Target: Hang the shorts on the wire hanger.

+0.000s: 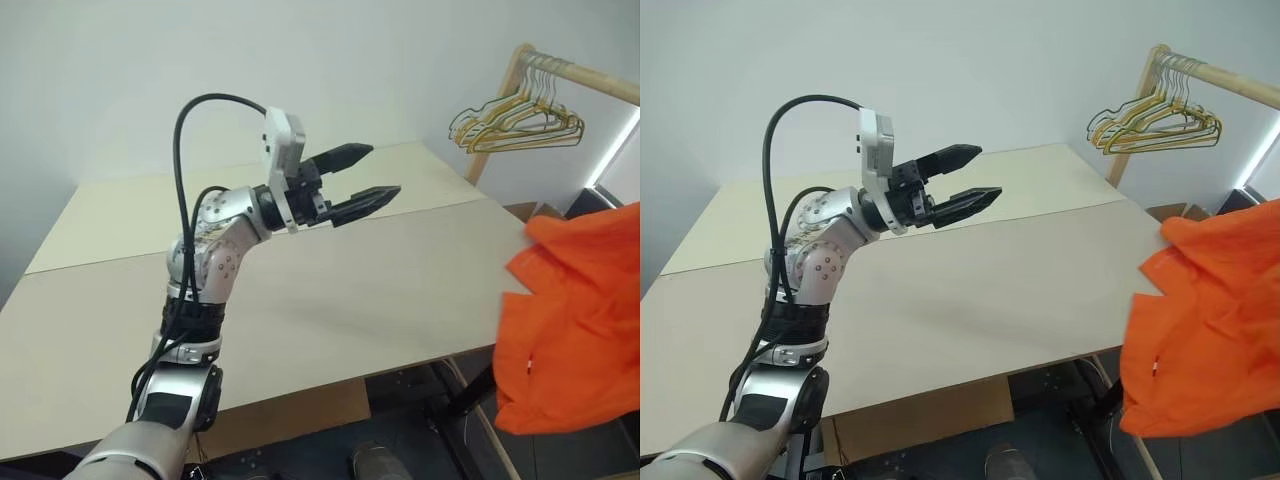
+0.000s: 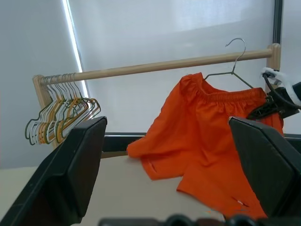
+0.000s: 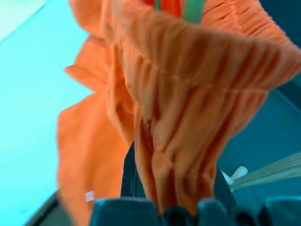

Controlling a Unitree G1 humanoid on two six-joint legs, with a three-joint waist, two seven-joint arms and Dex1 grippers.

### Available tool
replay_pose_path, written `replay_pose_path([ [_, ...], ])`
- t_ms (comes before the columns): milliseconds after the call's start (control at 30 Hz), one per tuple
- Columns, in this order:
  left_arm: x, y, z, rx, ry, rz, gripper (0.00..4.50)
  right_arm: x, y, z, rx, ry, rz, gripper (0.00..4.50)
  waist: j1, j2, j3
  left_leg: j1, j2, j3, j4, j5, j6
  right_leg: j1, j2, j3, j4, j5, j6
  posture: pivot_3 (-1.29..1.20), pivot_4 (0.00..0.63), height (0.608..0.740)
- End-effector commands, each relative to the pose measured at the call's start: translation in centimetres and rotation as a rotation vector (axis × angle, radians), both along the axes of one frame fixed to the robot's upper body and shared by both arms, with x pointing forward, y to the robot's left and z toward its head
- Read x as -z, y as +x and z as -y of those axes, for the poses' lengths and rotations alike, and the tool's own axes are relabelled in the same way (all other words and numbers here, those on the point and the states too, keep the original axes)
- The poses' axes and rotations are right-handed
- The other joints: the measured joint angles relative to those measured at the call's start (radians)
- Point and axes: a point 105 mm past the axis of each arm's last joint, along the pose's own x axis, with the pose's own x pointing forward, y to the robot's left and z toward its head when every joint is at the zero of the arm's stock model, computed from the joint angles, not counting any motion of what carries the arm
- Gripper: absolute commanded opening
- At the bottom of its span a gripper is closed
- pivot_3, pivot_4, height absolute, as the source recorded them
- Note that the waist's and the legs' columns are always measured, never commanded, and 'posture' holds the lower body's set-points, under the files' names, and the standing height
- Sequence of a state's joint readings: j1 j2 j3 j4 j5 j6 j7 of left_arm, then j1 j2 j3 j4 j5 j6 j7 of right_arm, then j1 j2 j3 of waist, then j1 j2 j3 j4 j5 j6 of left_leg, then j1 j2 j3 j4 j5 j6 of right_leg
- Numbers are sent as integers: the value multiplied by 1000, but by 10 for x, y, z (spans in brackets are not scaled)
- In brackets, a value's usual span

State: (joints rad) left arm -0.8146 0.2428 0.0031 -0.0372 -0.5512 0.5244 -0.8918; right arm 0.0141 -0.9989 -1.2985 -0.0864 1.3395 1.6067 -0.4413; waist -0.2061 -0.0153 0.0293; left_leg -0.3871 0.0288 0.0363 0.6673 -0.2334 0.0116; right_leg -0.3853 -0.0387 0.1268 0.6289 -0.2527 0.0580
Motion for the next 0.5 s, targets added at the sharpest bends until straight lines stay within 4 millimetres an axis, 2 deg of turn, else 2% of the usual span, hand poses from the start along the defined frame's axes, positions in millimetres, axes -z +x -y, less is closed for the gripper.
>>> replay_pose_path([
  [33,-13,-2,-4,-11,-14,58,4485,-20,4,11,58,12,40,0,-1,0,0,0,0,0,0,0,0,0,0,0,0,0,0,-144,0,740],
  [200,-13,-2,-5,-31,-18,65,4485,-23,6,33,219,104,71,0,-1,0,0,0,-1,1,-1,0,0,0,0,2,-1,0,1,-136,0,740],
  [367,-13,-4,-5,-33,-20,68,4485,-14,10,42,344,216,106,0,0,0,0,0,-1,1,-1,0,0,0,0,3,-2,1,1,-132,0,740],
  [500,-14,-5,-6,-33,-17,71,4485,-13,8,45,369,241,117,0,4,1,0,0,-1,1,-2,0,0,0,0,3,-2,1,2,-129,0,740],
])
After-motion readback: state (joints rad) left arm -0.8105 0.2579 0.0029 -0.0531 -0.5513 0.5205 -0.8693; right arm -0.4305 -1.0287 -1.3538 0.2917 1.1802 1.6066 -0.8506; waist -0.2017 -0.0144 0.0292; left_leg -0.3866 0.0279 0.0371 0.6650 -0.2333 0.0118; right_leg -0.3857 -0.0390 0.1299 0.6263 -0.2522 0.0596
